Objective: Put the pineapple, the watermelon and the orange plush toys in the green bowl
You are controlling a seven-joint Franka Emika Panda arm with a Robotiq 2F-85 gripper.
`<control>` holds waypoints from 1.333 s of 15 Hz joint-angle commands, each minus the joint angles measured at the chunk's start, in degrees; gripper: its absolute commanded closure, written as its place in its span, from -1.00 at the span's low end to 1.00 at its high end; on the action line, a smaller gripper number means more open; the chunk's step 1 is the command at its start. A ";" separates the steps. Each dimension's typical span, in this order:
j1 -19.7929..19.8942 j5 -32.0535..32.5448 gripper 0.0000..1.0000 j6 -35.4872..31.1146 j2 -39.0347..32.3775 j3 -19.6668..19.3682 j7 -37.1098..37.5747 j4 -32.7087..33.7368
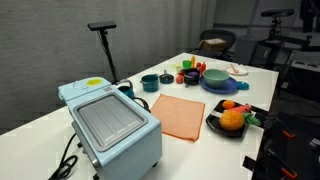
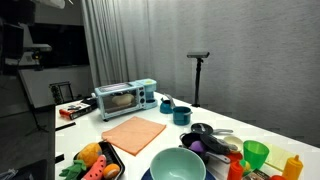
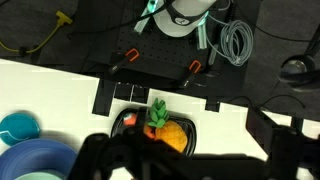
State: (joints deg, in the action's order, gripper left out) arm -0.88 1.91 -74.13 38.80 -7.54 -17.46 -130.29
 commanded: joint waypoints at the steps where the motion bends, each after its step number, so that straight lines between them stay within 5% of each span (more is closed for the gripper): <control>1: -0.06 0.00 -1.00 0.10 -0.06 -0.03 0.04 0.12; 5: 0.18 -1.17 -1.00 -3.91 -0.59 -0.56 0.69 -1.70; 15: 0.90 -6.58 -1.00 -33.77 -12.04 -4.92 -1.23 -15.03; 17: 0.62 -7.52 -1.00 -35.16 -16.68 -5.08 -2.16 -15.34; 19: 0.70 -9.65 -1.00 -29.57 -21.04 -5.52 -2.96 -13.21; 20: 1.63 -7.37 -1.00 -32.90 -16.92 -3.58 -0.78 -15.76</control>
State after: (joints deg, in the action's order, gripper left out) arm -0.77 -5.04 -107.14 21.87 -12.57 -17.81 -146.14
